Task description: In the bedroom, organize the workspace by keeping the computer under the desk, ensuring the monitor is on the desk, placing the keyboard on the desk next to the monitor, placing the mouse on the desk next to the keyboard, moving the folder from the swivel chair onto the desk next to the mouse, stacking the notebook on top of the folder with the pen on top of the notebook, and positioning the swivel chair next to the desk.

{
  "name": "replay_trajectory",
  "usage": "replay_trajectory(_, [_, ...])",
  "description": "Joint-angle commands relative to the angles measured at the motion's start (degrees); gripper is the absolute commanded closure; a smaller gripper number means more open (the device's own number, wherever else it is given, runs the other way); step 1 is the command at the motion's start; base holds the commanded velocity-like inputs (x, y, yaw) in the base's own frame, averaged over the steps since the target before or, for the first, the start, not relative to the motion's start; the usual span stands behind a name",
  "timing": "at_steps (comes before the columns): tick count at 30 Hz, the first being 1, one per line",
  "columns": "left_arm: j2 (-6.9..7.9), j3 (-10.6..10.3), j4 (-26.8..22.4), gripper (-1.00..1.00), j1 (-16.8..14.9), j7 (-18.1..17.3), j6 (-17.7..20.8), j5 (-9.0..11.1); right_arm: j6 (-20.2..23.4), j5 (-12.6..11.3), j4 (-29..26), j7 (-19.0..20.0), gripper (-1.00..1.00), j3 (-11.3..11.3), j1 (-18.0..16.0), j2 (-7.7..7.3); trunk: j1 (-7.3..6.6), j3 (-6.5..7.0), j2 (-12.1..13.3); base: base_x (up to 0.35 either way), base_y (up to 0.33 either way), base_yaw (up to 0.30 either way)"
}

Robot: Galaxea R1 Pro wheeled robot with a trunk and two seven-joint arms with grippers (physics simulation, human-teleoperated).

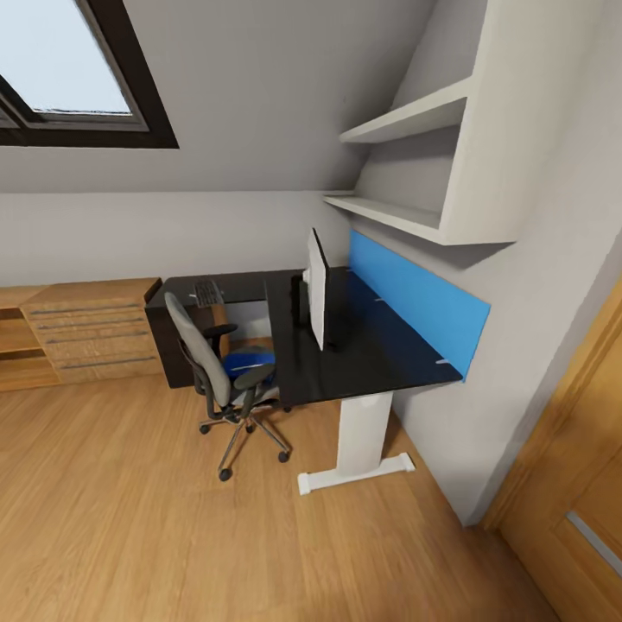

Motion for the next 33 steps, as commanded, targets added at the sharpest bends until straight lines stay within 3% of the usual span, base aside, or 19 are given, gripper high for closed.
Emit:
replay_trajectory(1, [-0.02, 0.05, -0.05, -1.0, 0.0, -0.02, -0.09, 0.34, -0.17, -0.46, 0.03, -0.11, -1.0, 0.38, -0.03, 0.0, 0.02, -0.06, -0.04, 0.102, 0.058, 0.012])
replay_trajectory(12, [-0.02, 0.08, -0.08, -1.0, 0.0, -0.01, -0.19, 0.34, -0.07, -0.47, 1.27, -0.11, -1.0, 0.47, -0.03, 0.1, 0.02, -0.06, -0.04, 0.039, 0.015, 0.191])
replay_trajectory(33, [-0.11, -0.11, -0.05, -1.0, 0.0, -0.05, -0.35, 0.34, -0.07, -0.38, 1.62, -0.03, -1.0, 0.48, -0.03, 0.07, 0.02, -0.24, -0.04, 0.282, 0.157, 0.271])
